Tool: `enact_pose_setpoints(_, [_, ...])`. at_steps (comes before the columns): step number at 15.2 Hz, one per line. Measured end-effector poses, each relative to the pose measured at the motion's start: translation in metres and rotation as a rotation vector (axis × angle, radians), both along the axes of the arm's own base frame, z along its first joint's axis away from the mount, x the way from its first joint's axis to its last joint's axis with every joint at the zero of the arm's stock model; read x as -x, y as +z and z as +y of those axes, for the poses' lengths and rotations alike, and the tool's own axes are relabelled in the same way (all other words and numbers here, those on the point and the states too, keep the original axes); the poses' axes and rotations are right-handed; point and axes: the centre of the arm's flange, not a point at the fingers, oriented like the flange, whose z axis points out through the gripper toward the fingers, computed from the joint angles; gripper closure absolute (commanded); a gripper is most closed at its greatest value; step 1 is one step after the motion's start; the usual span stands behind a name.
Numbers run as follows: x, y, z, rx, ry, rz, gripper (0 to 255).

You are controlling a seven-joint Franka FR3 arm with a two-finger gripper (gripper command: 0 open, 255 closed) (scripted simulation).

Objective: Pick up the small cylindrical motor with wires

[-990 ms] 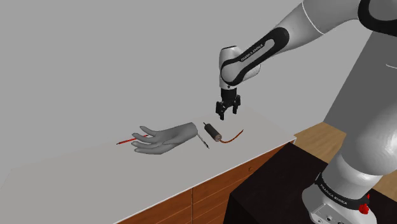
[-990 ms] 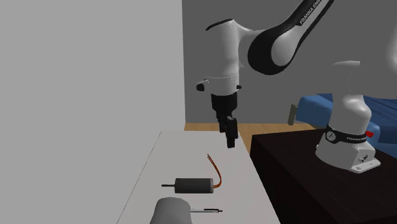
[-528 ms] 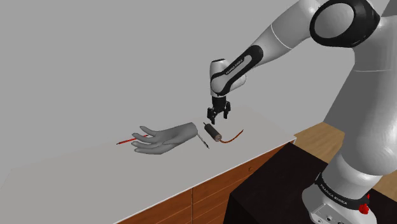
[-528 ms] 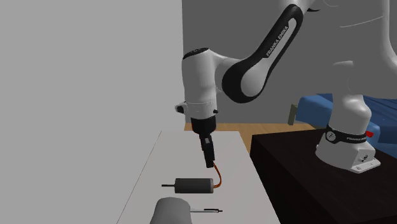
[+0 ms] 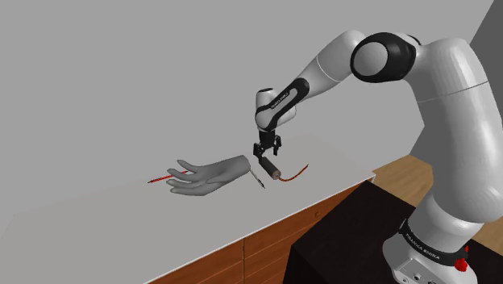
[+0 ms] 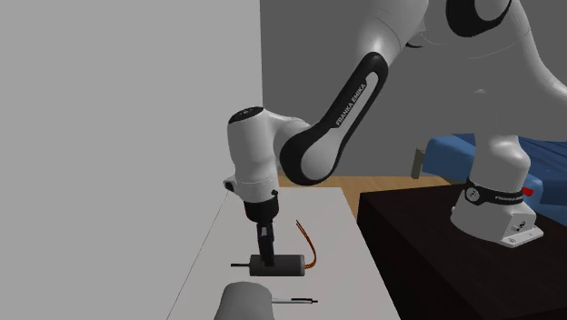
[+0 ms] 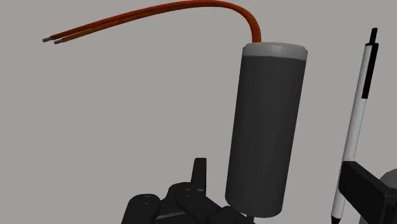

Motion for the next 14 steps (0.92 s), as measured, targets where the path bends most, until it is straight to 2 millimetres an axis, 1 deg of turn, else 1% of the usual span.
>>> enact_pose_setpoints(6, [-0.003,-0.032,-0.003,0.0,-0.001,-0.001,0])
enact_pose_setpoints(7, [-0.003,-0.036,-0.002,0.0,-0.001,0.0,0])
enact_pose_setpoints(8, [-0.003,-0.038,-0.001,0.0,-0.001,0.0,255])
enact_pose_setpoints(14, [-0.003,-0.039,-0.001,0.001,-0.002,-0.003,255])
